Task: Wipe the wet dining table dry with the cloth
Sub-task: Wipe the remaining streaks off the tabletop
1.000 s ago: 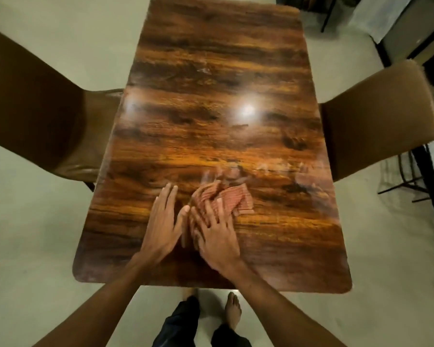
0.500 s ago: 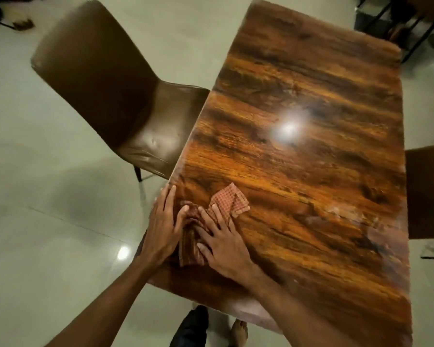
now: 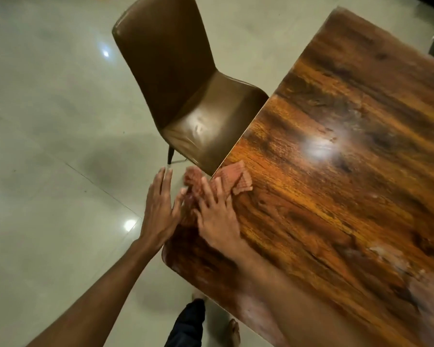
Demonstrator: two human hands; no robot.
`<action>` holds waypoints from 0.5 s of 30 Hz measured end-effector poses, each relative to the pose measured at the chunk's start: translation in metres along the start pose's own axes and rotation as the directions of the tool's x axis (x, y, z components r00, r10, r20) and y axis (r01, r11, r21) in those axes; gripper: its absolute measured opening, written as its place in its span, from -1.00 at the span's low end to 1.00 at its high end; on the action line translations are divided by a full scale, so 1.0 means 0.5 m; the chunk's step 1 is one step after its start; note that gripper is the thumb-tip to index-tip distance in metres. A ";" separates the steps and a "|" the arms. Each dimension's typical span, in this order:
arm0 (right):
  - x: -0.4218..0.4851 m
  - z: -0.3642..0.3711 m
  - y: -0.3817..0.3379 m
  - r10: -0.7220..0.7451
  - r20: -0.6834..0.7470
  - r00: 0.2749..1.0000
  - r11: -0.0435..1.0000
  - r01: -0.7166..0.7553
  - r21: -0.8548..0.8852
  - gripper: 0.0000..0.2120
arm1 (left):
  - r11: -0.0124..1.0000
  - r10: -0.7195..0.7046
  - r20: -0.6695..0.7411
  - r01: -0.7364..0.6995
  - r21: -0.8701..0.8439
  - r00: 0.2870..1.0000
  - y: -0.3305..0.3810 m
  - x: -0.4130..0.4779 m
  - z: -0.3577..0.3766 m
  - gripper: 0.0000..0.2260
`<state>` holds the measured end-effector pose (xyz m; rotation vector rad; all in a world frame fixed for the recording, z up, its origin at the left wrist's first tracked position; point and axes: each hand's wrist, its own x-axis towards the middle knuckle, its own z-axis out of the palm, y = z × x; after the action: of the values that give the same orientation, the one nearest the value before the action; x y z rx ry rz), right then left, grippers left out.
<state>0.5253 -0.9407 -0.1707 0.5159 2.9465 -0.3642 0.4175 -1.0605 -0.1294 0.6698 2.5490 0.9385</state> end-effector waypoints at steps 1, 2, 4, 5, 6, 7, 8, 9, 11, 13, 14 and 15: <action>-0.047 0.018 -0.041 -0.065 0.022 0.998 0.998 0.065 -0.003 -0.40 | 1.000 -0.022 -0.005 0.022 -0.004 1.000 -0.004 -0.011 -0.004 -0.39; -0.081 0.031 -0.066 -0.122 0.047 0.991 0.993 0.122 -0.003 -0.41 | 0.999 -0.042 -0.016 0.042 -0.006 0.999 -0.008 -0.020 -0.007 -0.39; -0.099 0.030 -0.053 -0.195 0.090 0.977 0.981 0.195 0.011 -0.44 | 0.999 -0.050 -0.039 0.050 0.006 0.998 -0.017 -0.038 -0.008 -0.38; -0.083 0.018 -0.025 -0.205 0.086 0.975 0.979 0.205 0.009 -0.44 | 0.999 -0.042 -0.049 0.043 0.013 0.998 -0.020 -0.046 -0.007 -0.38; -0.067 0.001 0.009 -0.180 0.098 0.979 0.984 0.180 0.008 -0.43 | 0.999 -0.035 -0.052 0.037 0.021 0.998 -0.021 -0.056 -0.002 -0.38; -0.047 -0.019 0.040 -0.119 0.097 0.988 0.993 0.120 -0.009 -0.42 | 0.999 -0.035 -0.054 0.036 0.025 0.998 -0.019 -0.065 0.003 -0.38; -0.028 -0.036 0.067 -0.031 0.089 0.996 0.999 0.033 -0.019 -0.42 | 0.999 -0.038 -0.055 0.039 0.028 0.998 -0.016 -0.074 0.009 -0.38; -0.030 -0.049 0.086 0.049 0.079 0.996 0.999 -0.048 -0.021 -0.41 | 0.999 -0.034 -0.052 0.036 0.034 0.998 -0.004 -0.088 0.019 -0.38; -0.081 -0.043 0.088 0.094 0.054 0.994 0.996 -0.095 0.005 -0.41 | 0.999 -0.003 -0.040 0.005 0.036 0.999 0.031 -0.115 0.042 -0.38; -0.180 -0.010 0.075 -0.020 0.044 0.999 1.000 0.019 0.013 -0.44 | 1.000 0.008 -0.029 -0.008 0.020 1.000 0.064 -0.138 0.062 -0.37; -0.241 0.005 0.093 -0.069 0.039 0.997 0.998 0.069 0.014 -0.46 | 1.000 0.020 -0.024 -0.020 0.024 1.000 0.089 -0.153 0.080 -0.37; -0.290 0.015 0.122 -0.093 0.047 0.995 0.995 0.092 0.025 -0.47 | 0.999 0.031 -0.013 -0.031 0.029 0.999 0.109 -0.167 0.097 -0.37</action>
<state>0.6827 -0.9333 -0.1668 0.3690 2.9295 -0.4140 0.5262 -1.0437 -0.1151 0.7155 2.5757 0.9209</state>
